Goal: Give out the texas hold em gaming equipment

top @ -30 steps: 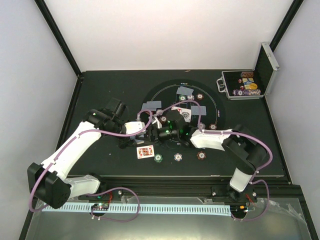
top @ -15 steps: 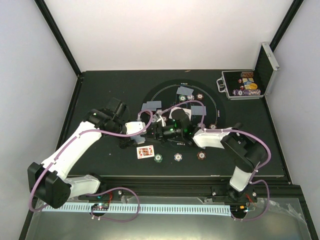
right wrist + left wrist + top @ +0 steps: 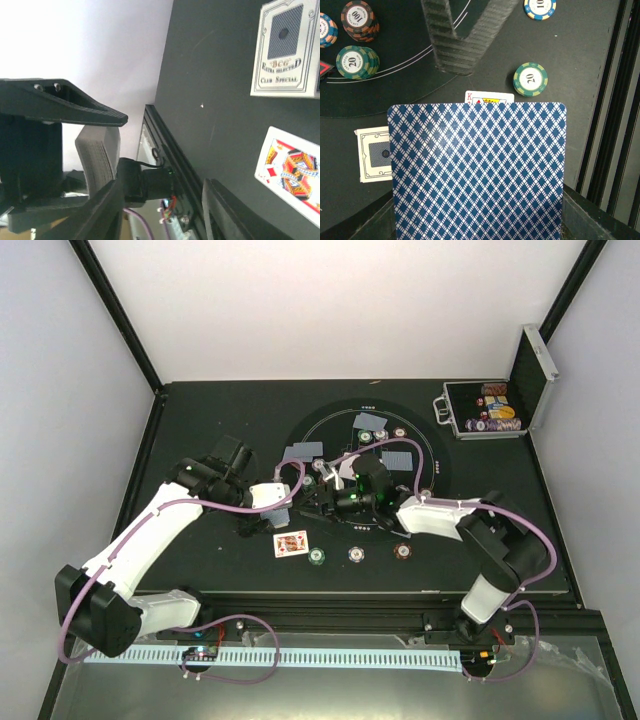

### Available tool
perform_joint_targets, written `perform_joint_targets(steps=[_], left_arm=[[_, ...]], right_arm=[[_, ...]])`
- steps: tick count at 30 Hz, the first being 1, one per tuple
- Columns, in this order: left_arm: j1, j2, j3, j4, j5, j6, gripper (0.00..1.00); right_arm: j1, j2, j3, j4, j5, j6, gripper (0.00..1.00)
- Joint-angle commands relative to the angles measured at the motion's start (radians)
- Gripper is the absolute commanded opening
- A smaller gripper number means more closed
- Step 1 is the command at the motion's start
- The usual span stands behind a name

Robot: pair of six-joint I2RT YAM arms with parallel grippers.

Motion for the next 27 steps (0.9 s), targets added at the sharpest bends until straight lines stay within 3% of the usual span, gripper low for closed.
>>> perform_joint_targets(steps=[1, 4, 12, 27], left_arm=[[0.003, -0.006, 0.035, -0.004, 0.013, -0.007, 0.02], [0.004, -0.003, 0.036, -0.005, 0.015, -0.008, 0.02], [0.003, -0.005, 0.031, -0.001, 0.010, -0.006, 0.02], [0.003, -0.001, 0.042, -0.005, 0.015, -0.008, 0.02]], right_arm=[[0.009, -0.058, 0.006, -0.004, 0.006, -0.003, 0.52], [0.009, -0.086, 0.014, -0.043, 0.024, -0.022, 0.61], [0.030, -0.114, 0.026, -0.088, 0.037, -0.053, 0.64], [0.139, 0.090, 0.178, -0.011, 0.000, -0.008, 0.67]])
